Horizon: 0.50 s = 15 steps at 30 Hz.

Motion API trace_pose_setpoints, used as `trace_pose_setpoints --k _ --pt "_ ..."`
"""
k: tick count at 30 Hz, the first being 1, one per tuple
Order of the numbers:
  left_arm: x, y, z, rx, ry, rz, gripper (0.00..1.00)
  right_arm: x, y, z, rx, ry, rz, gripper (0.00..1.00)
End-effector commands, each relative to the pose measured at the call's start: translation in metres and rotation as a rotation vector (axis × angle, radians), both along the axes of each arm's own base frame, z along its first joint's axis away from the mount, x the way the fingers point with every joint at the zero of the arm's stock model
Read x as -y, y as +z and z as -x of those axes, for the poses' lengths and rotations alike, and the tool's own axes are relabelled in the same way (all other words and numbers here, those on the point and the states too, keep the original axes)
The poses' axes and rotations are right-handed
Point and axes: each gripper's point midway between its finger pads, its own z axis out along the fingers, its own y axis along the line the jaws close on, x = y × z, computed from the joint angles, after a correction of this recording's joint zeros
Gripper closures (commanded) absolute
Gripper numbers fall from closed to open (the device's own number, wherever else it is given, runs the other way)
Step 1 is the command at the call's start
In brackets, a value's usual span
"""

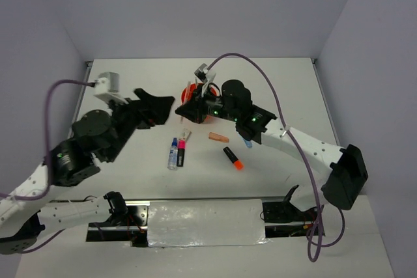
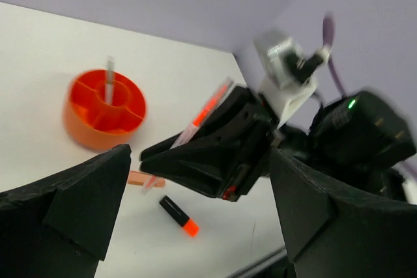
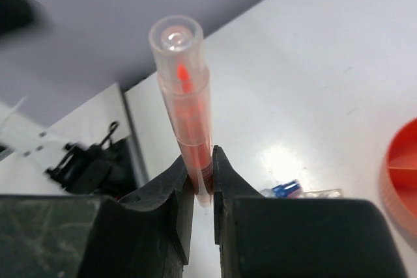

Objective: Sort the stationery into containers
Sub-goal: Place the pen in the storage box.

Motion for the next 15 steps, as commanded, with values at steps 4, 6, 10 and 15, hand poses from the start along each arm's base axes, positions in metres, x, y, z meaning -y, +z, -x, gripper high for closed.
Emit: trace_pose_setpoints --k 4,6,10,15 --pt "-0.129 0.023 0.025 -0.052 0.367 -0.017 0.01 0.022 0.009 -0.102 0.073 -0.336 -0.059 1.00" --pt "-0.131 0.008 0.030 -0.056 0.323 -0.147 0.01 0.028 -0.008 -0.132 0.063 -0.408 -0.035 1.00" --pt "-0.126 -0.055 0.037 -0.117 0.231 -0.373 0.01 0.052 -0.021 -0.197 0.133 -0.581 0.052 1.00" --pt "-0.123 -0.125 0.036 -0.151 0.204 -0.494 0.01 0.055 -0.040 -0.236 0.137 -0.629 0.128 1.00"
